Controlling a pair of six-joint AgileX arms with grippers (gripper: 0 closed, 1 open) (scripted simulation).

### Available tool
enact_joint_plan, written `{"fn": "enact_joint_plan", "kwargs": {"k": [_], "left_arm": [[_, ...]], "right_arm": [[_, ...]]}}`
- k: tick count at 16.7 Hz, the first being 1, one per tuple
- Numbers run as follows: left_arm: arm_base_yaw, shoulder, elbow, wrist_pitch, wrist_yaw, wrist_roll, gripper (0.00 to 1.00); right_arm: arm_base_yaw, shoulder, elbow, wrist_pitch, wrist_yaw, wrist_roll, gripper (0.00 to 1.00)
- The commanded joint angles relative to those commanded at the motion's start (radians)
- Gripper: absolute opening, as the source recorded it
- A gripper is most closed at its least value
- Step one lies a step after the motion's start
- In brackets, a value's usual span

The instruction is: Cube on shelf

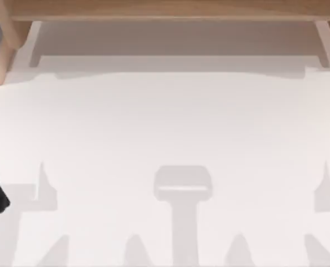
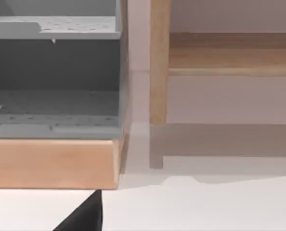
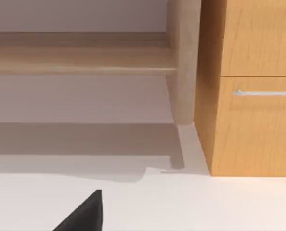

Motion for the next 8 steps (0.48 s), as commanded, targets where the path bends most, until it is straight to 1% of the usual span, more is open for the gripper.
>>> {"fn": "enact_joint_plan", "kwargs": {"k": [4,8], "left_arm": [[0.000,0.000,0.000,0.000,0.000,0.000,1.00],[0.000,0.000,0.000,0.000,0.000,0.000,1.00]], "right_arm": [[-0.007,0.030,0.018,0.020,-0.007,-0.025,1.00],[-0.050,0.217,0.122,0.134,-0.048,-0.172,1.00]]}}
